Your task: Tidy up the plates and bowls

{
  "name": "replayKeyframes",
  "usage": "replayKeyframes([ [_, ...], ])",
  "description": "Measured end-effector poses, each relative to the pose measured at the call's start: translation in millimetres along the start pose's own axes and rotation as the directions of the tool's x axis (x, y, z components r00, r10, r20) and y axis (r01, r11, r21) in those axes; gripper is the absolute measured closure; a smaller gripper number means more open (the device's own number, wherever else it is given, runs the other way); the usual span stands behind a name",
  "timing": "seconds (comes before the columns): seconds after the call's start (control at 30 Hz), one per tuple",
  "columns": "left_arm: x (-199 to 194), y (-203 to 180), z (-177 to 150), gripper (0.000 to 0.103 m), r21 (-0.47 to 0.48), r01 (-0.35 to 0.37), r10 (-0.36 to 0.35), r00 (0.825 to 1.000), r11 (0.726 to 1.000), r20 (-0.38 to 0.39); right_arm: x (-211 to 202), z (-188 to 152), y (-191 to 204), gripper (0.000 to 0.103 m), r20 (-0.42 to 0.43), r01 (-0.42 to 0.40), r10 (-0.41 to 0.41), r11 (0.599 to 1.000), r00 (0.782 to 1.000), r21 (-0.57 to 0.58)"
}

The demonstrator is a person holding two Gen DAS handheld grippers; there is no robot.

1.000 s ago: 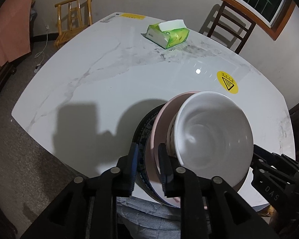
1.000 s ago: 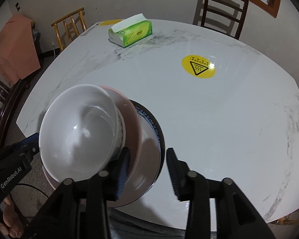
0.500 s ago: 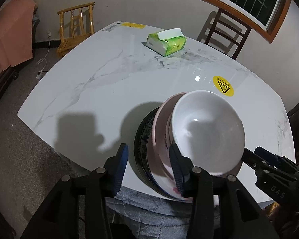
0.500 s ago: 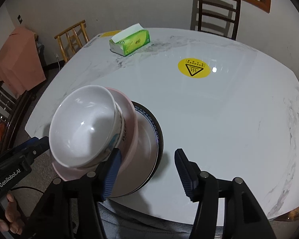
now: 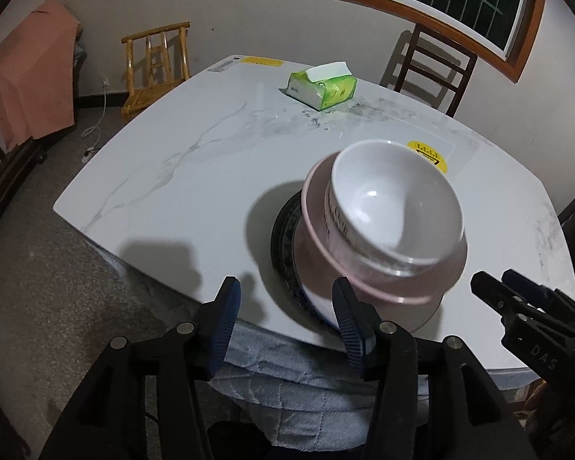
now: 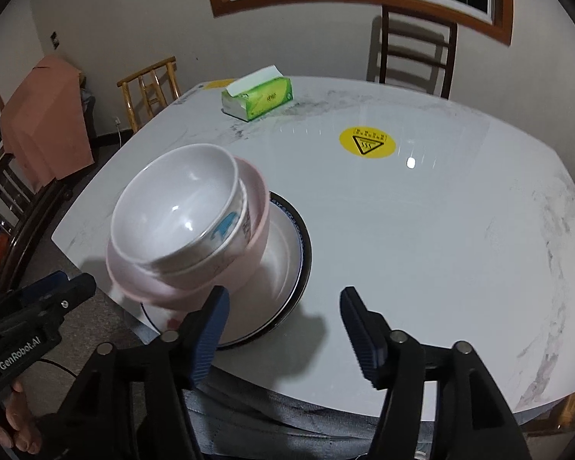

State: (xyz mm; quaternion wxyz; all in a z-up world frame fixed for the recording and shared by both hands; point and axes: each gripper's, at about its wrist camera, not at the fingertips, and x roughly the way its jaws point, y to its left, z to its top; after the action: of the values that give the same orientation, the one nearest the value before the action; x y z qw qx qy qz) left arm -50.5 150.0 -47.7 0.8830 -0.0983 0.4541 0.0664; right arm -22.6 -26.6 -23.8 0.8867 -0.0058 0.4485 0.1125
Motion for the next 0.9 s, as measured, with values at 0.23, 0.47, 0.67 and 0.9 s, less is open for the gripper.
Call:
replayKeyframes([
  [0.23, 2, -10, -26, 0.051, 0.032, -0.019, 0.019, 1.000, 0.999, 0.005, -7, -24, 10, 0.035, 0.054, -0.018, 0.021, 0.999, 0.998, -0.042],
  [0.47, -1, -18, -38, 0.048, 0.059, -0.062, 0.059, 0.996, 0.996, 0.061, -13, -44, 18, 0.031, 0.098, -0.006, 0.017, 0.994, 0.995, -0.108],
  [0.67, -2, -24, -43, 0.045, 0.084, -0.084, 0.076, 0.992, 0.993, 0.101, -15, -48, 16, 0.022, 0.109, -0.005, 0.016, 0.995, 0.994, -0.102],
  [0.9, -2, -27, -42, 0.044, 0.093, -0.093, 0.080, 0.988, 0.991, 0.133, -15, -49, 13, 0.021, 0.123, -0.006, 0.017, 0.996, 0.992, -0.089],
])
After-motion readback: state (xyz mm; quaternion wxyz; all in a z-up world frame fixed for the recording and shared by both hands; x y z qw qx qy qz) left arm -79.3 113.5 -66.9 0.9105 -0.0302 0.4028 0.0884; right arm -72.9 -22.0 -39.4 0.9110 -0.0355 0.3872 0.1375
